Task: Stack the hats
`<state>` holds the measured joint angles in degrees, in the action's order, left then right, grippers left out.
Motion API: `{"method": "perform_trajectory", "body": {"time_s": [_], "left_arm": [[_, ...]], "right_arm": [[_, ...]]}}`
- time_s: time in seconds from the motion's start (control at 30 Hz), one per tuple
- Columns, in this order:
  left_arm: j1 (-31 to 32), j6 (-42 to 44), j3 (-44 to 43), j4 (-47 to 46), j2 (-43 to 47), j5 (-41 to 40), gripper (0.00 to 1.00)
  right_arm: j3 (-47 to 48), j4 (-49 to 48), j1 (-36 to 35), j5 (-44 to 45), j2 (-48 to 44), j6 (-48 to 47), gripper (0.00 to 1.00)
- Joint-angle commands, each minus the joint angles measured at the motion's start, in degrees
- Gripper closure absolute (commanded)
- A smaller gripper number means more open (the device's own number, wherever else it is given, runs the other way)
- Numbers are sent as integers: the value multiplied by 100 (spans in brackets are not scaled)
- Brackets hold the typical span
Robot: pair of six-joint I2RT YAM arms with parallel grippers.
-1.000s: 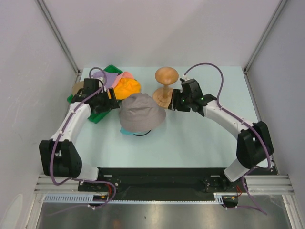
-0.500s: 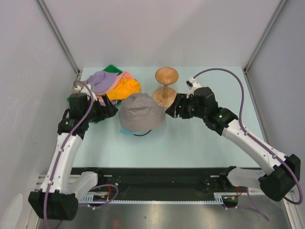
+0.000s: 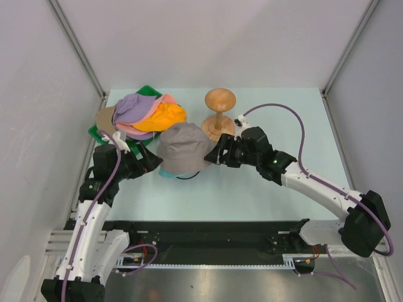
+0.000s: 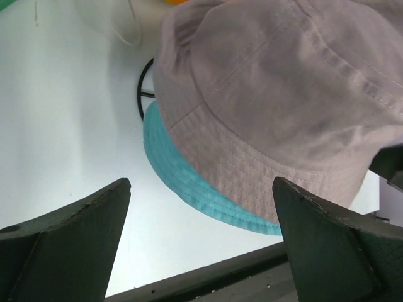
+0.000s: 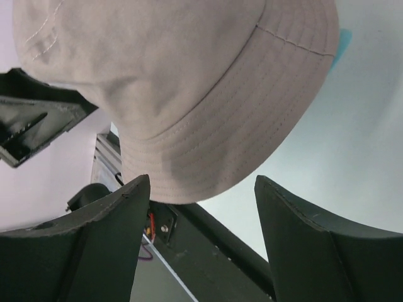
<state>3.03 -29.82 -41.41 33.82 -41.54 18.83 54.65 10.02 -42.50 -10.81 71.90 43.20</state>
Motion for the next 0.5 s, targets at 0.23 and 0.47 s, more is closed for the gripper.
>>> {"method": "perform_trajectory", "body": {"time_s": [0.23, 0.47], "left_arm": [[-13, -296, 19, -122, 295, 200, 0], [-13, -234, -25, -86, 375, 103, 1]], "right_arm": [[-226, -782, -48, 263, 386, 760, 28], [-306, -1143, -57, 456, 623, 664, 61]]}}
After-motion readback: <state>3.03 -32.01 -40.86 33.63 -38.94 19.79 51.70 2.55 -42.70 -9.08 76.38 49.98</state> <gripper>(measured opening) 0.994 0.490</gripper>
